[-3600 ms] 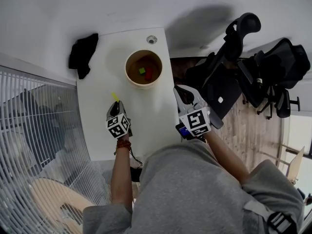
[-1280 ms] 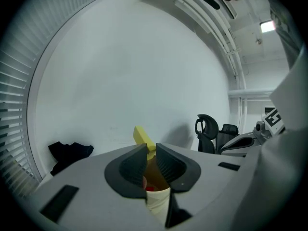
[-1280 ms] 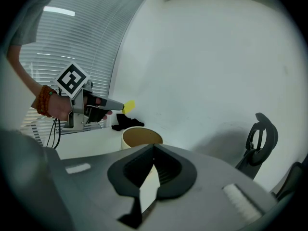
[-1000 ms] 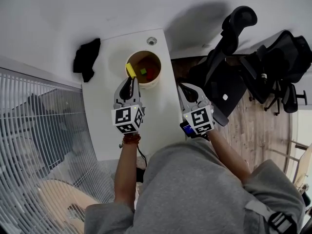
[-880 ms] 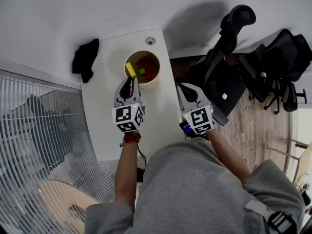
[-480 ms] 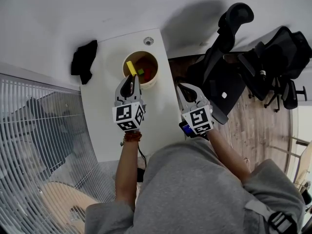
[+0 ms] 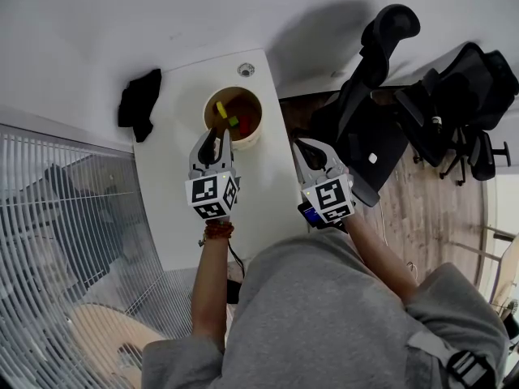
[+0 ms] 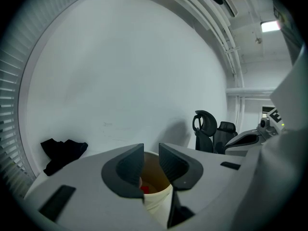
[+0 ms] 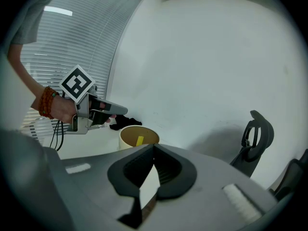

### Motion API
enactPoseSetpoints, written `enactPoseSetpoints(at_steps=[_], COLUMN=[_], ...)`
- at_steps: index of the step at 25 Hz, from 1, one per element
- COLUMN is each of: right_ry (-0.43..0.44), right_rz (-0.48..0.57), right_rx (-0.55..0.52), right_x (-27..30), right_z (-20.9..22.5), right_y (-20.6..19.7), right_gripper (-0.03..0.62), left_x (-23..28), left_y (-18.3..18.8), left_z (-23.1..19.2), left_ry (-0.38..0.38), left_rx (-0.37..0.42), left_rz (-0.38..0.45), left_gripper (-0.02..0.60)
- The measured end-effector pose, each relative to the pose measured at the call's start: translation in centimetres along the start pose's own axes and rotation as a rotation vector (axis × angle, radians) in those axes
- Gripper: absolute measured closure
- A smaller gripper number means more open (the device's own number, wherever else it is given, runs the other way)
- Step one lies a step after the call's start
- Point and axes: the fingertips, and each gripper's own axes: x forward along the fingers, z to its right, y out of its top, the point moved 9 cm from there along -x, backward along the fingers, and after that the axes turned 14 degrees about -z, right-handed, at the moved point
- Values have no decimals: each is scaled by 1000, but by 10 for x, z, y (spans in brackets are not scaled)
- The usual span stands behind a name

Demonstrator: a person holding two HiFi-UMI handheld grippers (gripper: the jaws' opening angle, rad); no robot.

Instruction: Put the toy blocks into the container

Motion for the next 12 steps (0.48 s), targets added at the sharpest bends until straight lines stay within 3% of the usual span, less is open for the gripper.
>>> enactPoseSetpoints(at_steps=[12], right_ry=[-7], right_rz=[33], right_rx=[10], right_x=[-7], right_z=[5], right_y=[13], right_gripper=[583], left_x=[-33], left_y=[-5], left_z=[-3], left_ry=[53], left_rx=[18], left_rz=[59], left_gripper=[486])
